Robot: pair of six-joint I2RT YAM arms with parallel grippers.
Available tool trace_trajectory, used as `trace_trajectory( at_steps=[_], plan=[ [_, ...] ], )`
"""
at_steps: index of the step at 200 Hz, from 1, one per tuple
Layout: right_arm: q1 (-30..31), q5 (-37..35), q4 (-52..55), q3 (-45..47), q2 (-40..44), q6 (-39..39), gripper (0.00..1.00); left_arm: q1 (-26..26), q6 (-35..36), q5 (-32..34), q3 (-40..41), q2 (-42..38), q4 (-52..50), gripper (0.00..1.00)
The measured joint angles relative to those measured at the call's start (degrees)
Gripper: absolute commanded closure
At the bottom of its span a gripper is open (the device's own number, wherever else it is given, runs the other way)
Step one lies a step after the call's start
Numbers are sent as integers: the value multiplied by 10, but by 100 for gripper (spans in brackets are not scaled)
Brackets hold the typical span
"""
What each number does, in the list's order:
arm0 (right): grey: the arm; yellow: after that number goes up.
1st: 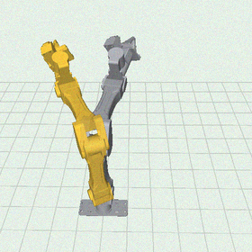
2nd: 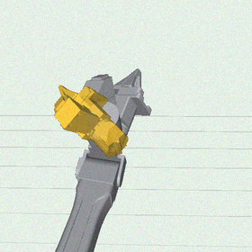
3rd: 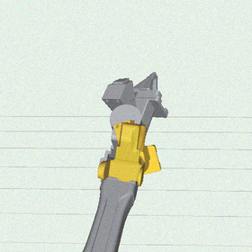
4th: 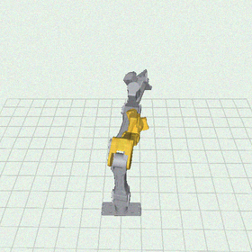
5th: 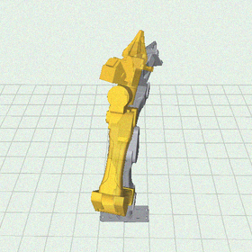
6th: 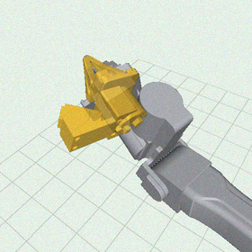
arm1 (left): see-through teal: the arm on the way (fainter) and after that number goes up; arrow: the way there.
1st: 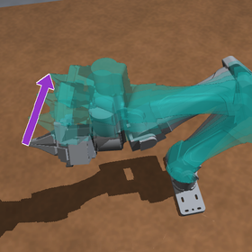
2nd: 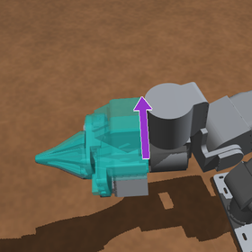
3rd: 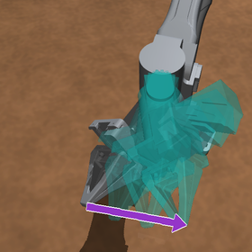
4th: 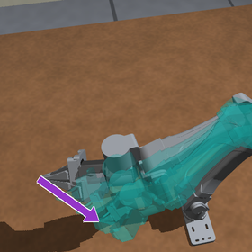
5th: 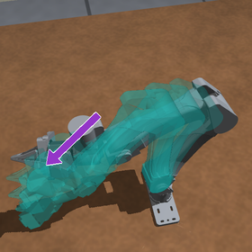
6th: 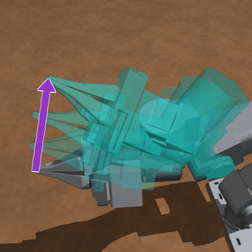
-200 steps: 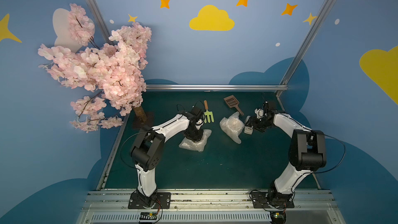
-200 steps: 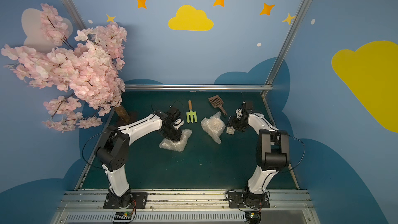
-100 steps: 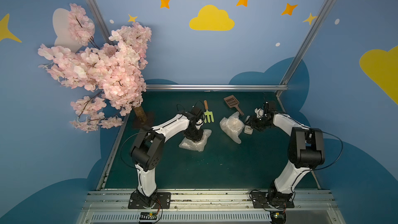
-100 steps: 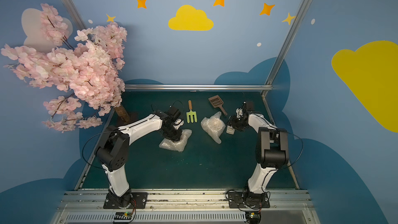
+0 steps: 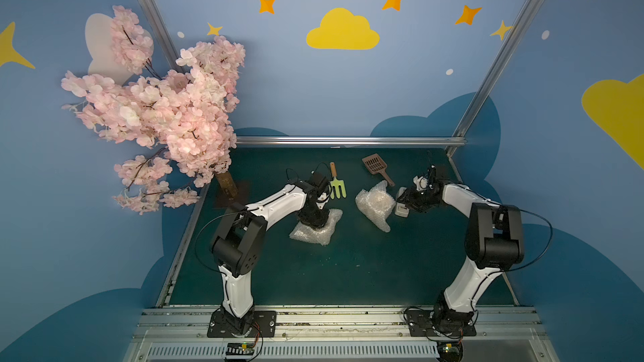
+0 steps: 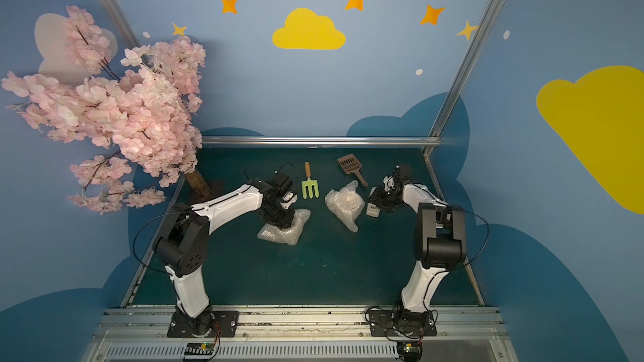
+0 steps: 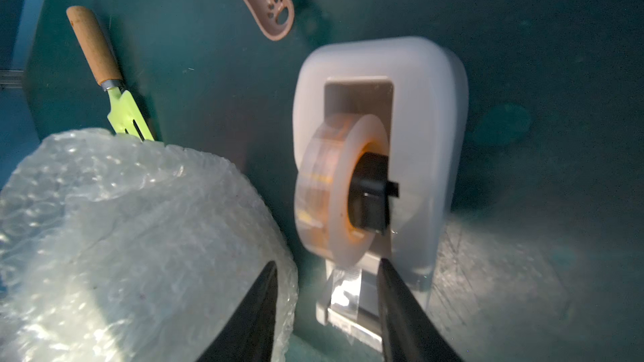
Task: Wrap mugs in bubble wrap
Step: Tear off the tape using the Tape Cutter.
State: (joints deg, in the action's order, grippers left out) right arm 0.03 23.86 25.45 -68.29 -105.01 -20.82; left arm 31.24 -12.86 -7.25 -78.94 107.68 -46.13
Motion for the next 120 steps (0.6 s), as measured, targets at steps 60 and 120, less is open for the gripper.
trace_trajectory(
  at_steps=[60,120],
  plan=[
    [-2,29,-5,-4,-14,-8,66,0,0,0,0,0,0,79],
    [-7,35,-4,-5,-18,-15,75,0,0,0,0,0,-1,79]
  ],
)
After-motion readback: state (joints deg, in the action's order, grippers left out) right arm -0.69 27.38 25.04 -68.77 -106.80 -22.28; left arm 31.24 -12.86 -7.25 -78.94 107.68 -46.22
